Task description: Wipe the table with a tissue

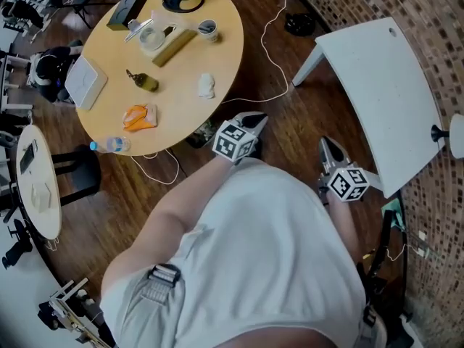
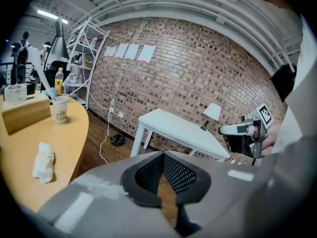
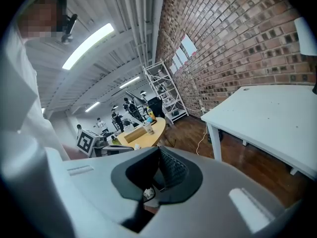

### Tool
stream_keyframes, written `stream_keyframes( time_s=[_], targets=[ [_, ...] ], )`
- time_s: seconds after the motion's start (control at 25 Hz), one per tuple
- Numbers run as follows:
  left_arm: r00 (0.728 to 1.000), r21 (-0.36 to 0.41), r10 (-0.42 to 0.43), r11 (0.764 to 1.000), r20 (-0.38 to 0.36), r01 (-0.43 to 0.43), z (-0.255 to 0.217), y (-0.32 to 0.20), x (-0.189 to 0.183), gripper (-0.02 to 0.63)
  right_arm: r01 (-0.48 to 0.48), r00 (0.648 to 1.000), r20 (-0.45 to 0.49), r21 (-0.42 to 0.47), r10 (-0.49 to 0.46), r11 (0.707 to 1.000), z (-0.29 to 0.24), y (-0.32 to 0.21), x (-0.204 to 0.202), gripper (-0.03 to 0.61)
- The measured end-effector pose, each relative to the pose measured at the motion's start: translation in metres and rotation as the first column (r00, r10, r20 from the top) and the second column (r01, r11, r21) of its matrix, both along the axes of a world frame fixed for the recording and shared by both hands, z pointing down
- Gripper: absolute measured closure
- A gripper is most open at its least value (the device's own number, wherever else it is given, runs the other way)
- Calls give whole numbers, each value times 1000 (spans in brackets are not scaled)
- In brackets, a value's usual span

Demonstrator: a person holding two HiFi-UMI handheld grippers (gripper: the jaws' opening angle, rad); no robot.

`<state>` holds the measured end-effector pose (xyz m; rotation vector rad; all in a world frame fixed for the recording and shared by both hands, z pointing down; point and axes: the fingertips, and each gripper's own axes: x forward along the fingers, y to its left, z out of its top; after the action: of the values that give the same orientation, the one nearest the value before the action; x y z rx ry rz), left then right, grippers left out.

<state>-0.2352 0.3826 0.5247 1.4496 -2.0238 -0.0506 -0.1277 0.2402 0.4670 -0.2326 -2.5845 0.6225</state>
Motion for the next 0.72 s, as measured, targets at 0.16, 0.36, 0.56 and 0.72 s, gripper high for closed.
stream_keyframes(
  time_s=[0.16,0.36,0.56,0.72],
  targets=[
    [999,-22,-25,999,-27,24,11,20,-25,609,6,1000,-11,17,-6,1000,-1,4,-28,569],
    [999,-22,-35,999,-37,35,17,36,-52,609,17,1000,-10,23,-17,1000,-4,18,-68,569],
    [996,-59,-80,995,-32,78,28,54,-79,609,46,999,-24,19,-45,999,0,28,-95,569],
    [981,-156,-195,968,21,196,46,88,-112,609,66,997,-33,17,-66,998,-3,27,-108,569]
  ],
)
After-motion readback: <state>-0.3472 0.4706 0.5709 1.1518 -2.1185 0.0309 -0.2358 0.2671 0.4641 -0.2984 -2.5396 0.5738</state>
